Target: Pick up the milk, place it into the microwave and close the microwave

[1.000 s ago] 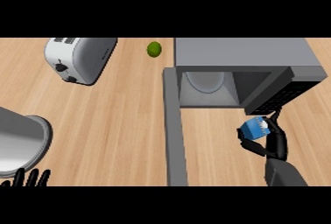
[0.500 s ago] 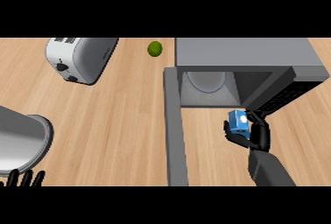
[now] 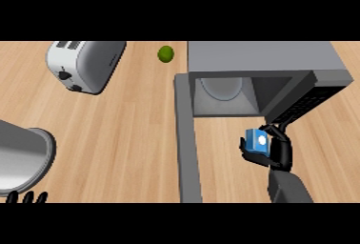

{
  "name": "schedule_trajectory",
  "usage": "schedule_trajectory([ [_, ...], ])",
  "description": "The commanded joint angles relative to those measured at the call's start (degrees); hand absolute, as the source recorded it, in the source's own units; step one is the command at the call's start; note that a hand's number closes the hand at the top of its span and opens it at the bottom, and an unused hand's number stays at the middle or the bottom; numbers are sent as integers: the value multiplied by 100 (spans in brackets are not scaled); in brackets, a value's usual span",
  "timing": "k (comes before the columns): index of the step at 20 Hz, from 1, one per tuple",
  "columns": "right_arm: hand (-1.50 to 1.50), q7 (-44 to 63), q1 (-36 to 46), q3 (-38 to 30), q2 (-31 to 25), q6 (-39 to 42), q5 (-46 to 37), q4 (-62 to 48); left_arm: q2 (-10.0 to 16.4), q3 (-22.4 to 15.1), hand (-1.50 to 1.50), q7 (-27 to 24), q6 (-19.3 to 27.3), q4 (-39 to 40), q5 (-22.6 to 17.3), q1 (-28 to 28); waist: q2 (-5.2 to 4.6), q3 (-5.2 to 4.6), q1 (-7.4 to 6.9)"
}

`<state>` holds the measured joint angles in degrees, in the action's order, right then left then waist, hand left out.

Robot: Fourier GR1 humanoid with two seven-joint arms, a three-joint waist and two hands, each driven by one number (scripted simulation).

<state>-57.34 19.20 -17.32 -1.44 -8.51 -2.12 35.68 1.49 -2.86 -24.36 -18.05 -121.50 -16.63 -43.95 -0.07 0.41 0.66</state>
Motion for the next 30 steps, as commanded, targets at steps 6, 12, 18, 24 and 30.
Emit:
schedule_trajectory([
  [6, 150, 1455, -1519, 1025, -67, 261, -255, 2954, -141, -108, -150, -12, 92, 206, 76, 165, 72, -62, 105],
  [12, 150, 2159, -2360, 1853, 139, 785, 697, 4578, -72, -117, -150, -263, -51, 14, 112, -349, 58, -50, -20],
  [18, 150, 2908, -2611, 2167, 142, 584, 883, 5649, -44, 76, -150, -162, -69, 135, -155, -140, 20, -44, -70],
  [24, 150, 2762, -2049, 2873, 143, -612, 391, 4987, -38, 121, -150, -14, -10, 105, -140, -78, 11, -41, -96],
  [30, 150, 3478, -374, 2906, 144, -1464, 330, 3958, 163, 436, -150, -334, -417, -29, -401, -520, 5, -40, -181],
])
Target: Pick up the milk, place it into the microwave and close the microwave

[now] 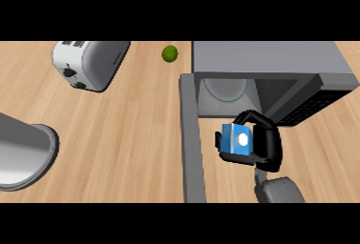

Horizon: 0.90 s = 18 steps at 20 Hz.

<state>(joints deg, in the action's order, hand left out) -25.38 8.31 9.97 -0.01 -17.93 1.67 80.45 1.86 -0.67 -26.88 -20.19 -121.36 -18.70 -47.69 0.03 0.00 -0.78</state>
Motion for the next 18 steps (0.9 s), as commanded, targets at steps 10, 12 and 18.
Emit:
schedule_trajectory([
  [10, 150, -746, 2320, -530, 1, -893, 629, -3539, 89, 357, -150, 26, -271, 281, -247, 109, -39, 8, -107],
  [12, 150, -815, 2635, -885, 0, -701, 660, -4003, 196, 505, -150, 467, -49, -95, -439, 302, -50, 10, -94],
  [18, 150, -1323, 3468, -1299, -379, -818, 307, -5602, -55, 171, -150, 158, -151, 242, 2, 383, -91, 11, -198],
])
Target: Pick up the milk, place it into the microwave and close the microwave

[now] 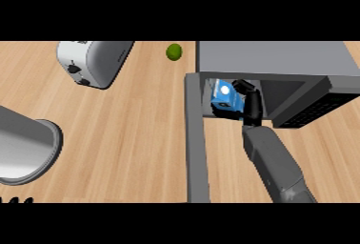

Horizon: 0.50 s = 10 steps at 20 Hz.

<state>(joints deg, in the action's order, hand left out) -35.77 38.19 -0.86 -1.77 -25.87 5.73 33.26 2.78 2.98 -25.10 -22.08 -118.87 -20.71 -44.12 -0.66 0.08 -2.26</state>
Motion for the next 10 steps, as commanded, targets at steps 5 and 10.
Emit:
schedule_trajectory([
  [5, 150, -468, 903, -362, -361, -293, -240, -1719, -79, -179, -150, -9, -100, -17, 137, -31, -72, 7, -179],
  [10, 150, -638, 1194, -404, -598, -487, -364, -2102, 83, -40, -150, 140, -147, -83, -38, 146, -149, 15, -289],
])
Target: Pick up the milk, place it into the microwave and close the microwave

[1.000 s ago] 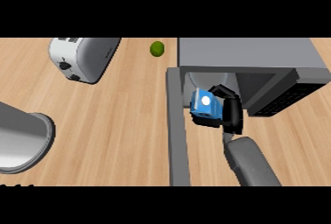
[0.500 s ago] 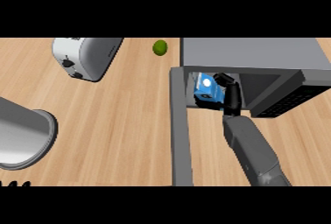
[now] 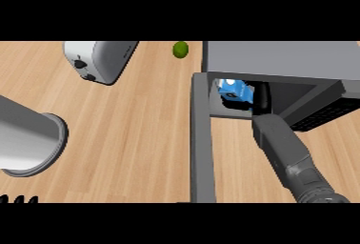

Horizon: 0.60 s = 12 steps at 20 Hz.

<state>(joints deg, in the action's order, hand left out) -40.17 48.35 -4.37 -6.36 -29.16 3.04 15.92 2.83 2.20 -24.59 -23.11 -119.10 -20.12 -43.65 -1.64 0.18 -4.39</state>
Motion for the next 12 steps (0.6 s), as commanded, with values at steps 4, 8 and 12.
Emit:
schedule_trajectory([
  [4, 150, -373, 343, 21, -233, -483, -274, -555, 55, 73, -150, 4, -41, 16, -34, 140, -79, 8, -167],
  [8, 150, -467, 498, 125, -401, -783, -475, -741, 59, 34, -150, -11, -97, 171, 5, 191, -93, 6, -197],
  [12, 150, -628, 619, -107, -476, -812, -300, -663, 113, 31, -150, 154, -63, 71, -29, 225, -141, 21, -234],
])
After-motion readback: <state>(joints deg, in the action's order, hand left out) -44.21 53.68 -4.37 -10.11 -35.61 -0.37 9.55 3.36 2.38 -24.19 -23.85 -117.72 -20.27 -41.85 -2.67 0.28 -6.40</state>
